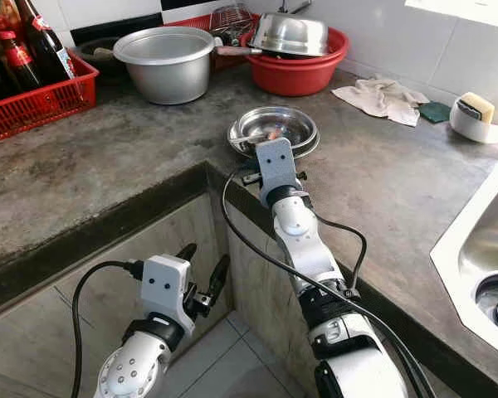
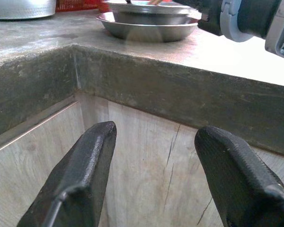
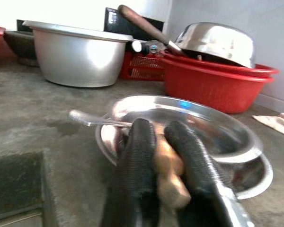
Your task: Kitchen organization
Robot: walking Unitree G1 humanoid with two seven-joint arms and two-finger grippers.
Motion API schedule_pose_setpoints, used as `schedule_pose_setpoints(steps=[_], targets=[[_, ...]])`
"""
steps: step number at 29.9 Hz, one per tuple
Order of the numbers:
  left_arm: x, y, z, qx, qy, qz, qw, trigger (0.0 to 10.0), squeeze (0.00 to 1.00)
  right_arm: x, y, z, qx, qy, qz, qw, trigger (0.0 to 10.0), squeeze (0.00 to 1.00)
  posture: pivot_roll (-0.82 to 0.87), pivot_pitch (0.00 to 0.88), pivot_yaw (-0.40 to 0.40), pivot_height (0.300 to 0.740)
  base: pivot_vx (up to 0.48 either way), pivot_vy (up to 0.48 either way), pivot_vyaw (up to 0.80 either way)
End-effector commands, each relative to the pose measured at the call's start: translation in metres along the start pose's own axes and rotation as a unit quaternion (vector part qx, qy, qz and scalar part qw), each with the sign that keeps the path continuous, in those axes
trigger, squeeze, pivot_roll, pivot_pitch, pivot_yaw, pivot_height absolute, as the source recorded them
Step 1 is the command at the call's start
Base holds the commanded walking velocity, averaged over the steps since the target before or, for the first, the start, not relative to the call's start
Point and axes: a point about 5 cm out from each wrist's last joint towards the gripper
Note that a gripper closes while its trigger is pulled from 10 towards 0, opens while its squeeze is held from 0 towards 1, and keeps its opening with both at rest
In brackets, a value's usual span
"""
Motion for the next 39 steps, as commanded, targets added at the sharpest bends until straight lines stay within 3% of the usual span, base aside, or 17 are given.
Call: schedule_pose_setpoints(steps=[1, 18, 23, 25, 32, 39], targets=[[0.002, 0.0, 0.002, -0.005, -0.001, 0.003, 1.0, 10.0, 0.0, 0.002, -0.003, -0.001, 0.002, -0.001, 0.004, 1.0, 0.0, 0.0, 0.08, 0.109, -0.06, 0.74, 0.0, 0.0, 0.0], [0.0, -0.004, 0.0, -0.001, -0.003, 0.004, 1.0, 10.0, 0.0, 0.047, 0.003, 0.013, -0.035, -0.032, 0.1, 0.994, 0.0, 0.0, 0.08, 0.103, -0.056, 0.74, 0.0, 0.0, 0.0], [0.001, -0.005, -0.003, 0.003, -0.009, 0.009, 1.0, 10.0, 0.0, 0.063, 0.023, 0.02, -0.043, -0.032, 0.135, 0.989, 0.0, 0.0, 0.07, 0.096, -0.052, 0.74, 0.0, 0.0, 0.0], [0.001, -0.005, -0.005, 0.006, -0.011, 0.011, 1.0, 10.0, 0.0, 0.067, 0.046, 0.024, -0.052, -0.026, 0.149, 0.987, 0.0, 0.0, 0.06, 0.091, -0.041, 0.74, 0.0, 0.0, 0.0], [0.001, -0.007, -0.005, 0.0, -0.01, 0.02, 1.0, 10.0, 0.0, 0.055, 0.087, 0.038, -0.093, -0.011, 0.117, 0.989, 0.0, 0.0, 0.04, 0.079, -0.028, 0.74, 0.0, 0.0, 0.0], [0.002, -0.008, -0.007, 0.001, -0.01, 0.028, 1.0, 10.0, 0.0, 0.047, 0.111, 0.045, -0.124, 0.02, 0.085, 0.988, 0.0, 0.0, 0.03, 0.071, -0.015, 0.74, 0.0, 0.0, -0.15]])
Point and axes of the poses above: a point about 5 cm out from each wrist's last joint towards the gripper, its own y axis pointing back from the gripper into the wrist, its own x axis along the axis of the wrist's last joint, z = x × y, and after that the axes turned 13 degrees about -y, right-handed
